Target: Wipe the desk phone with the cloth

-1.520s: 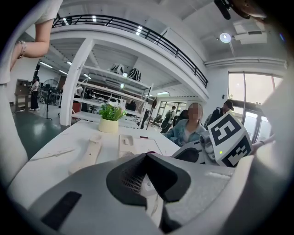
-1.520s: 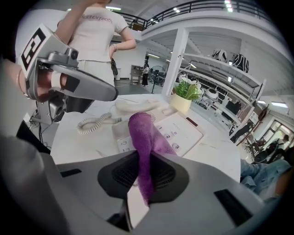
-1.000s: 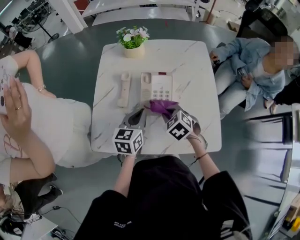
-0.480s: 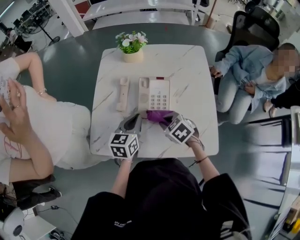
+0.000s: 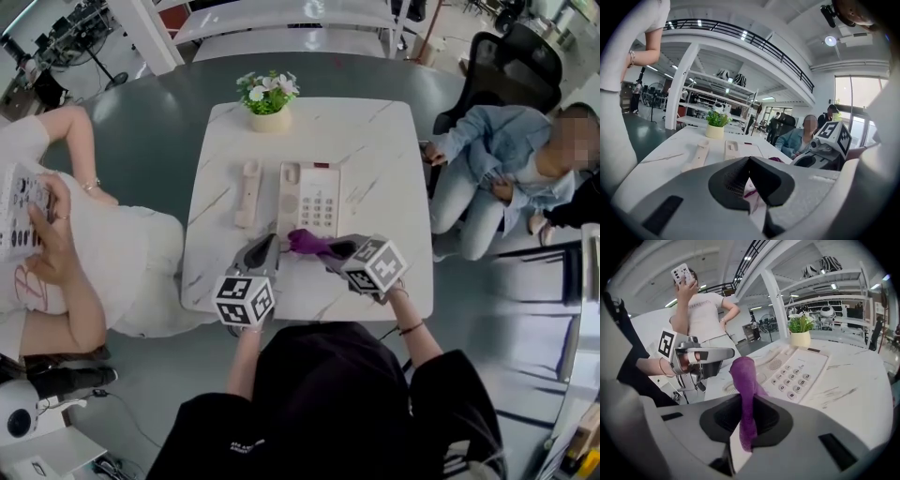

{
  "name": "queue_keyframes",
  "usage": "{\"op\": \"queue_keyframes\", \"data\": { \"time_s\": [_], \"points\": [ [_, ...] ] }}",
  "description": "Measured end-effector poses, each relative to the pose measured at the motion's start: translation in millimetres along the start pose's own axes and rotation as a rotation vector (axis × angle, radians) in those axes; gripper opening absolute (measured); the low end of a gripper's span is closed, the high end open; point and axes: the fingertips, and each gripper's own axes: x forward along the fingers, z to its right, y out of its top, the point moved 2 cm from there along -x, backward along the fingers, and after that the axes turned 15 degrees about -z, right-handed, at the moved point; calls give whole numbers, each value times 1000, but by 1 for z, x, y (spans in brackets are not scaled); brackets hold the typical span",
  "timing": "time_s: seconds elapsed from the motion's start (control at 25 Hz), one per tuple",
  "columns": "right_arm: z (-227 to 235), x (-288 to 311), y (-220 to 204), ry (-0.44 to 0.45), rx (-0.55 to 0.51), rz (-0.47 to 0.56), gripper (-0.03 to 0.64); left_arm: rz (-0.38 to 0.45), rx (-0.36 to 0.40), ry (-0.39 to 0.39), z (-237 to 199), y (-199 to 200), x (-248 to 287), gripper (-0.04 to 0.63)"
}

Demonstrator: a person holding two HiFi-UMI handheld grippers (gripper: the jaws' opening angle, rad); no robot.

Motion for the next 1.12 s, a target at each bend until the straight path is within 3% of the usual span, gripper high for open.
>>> {"op": "queue_keyframes", "data": {
  "time_s": [0.32, 0.68, 0.92, 1.12],
  "points": [
    [3, -40, 28, 16, 76, 185, 43, 71, 5, 18, -2, 20, -21, -2],
    [13, -86, 52, -61, 104, 419, 43, 172, 50, 36, 5, 51, -45, -2],
    [18, -117, 65, -126, 103, 563, 43, 233, 133, 37, 16, 71, -57, -2],
    [26, -136, 71, -201, 102, 686, 41, 296, 139, 47, 14, 84, -67, -2]
  ]
}}
